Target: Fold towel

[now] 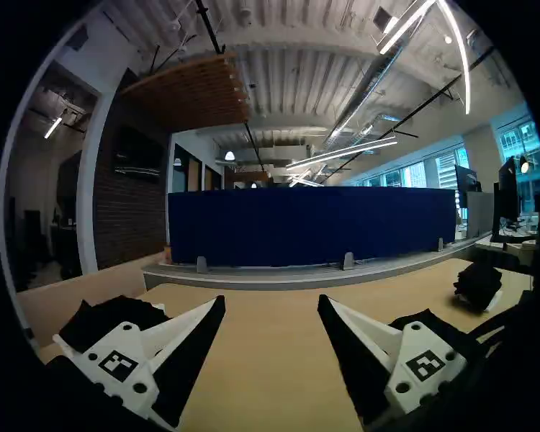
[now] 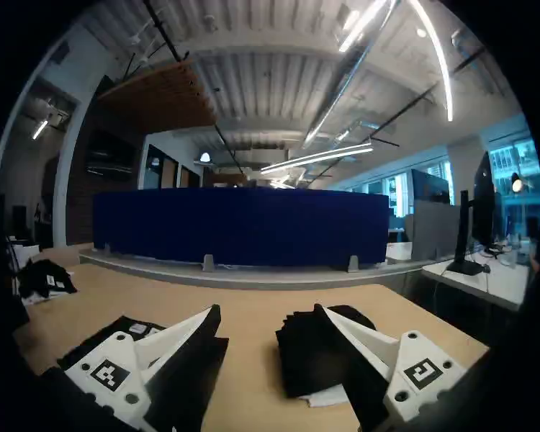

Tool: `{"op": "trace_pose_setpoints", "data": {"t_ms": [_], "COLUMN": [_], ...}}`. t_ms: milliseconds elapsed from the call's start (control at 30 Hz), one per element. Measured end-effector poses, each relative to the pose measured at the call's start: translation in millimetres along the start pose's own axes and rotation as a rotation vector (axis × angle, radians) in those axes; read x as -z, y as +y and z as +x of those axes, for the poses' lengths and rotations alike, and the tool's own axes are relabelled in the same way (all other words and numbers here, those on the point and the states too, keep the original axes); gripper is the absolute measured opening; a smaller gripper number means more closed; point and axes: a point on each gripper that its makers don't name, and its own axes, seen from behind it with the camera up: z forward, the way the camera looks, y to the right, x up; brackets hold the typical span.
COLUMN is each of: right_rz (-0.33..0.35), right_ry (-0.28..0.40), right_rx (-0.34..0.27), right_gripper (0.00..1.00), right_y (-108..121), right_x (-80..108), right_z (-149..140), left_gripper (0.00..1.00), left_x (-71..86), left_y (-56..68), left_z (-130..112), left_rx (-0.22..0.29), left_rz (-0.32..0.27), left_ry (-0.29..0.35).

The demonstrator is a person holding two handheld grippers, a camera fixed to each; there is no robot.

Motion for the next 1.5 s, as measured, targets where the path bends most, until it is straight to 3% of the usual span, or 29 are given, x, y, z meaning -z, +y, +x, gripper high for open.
{"op": "trace_pose_setpoints", "data": {"t_ms": [167, 367, 600, 767, 900, 1200, 1500], "right_rz": [0.004, -0.006, -0.014, 0.003, 0.044, 0.185, 0.414], "right_ry": [0.017, 0.042, 0.023, -0.001, -0.030, -0.139, -0.277], "right_rx": [-0.073, -0.123, -0.080, -0.070, -0.056, 0.052, 0.203], "right_gripper": [1.00, 0.99, 0.99, 0.99, 0.99, 0.99, 1.00], "right_y": [4.6, 16.7, 24.6, 23.3, 17.6, -5.4, -52.4], "right_x": [4.0, 7.0, 1.6, -1.9, -3.5, 1.6, 23.5], "right_z": [51.7, 103.2, 124.0, 127.4, 128.2, 117.6, 93.1], "left_gripper": [0.96, 0.96, 0.96, 0.96, 0.96, 0.96, 0.96], "left_x": [5.6, 10.2, 11.6, 11.1, 11.4, 14.6, 26.0], "left_y": [7.3, 4.1, 2.2, 9.5, 21.9, 49.0, 84.3], "left_z": [32.2, 74.6, 98.0, 107.4, 107.9, 99.7, 89.1], "left_rx": [-0.002, 0.014, 0.024, 0.016, 0.008, -0.041, -0.085], "left_rz": [-0.005, 0.002, -0.002, -0.025, -0.074, -0.219, -0.413], "left_ry": [-0.008, -0.015, -0.035, -0.047, -0.074, -0.157, -0.252]}}
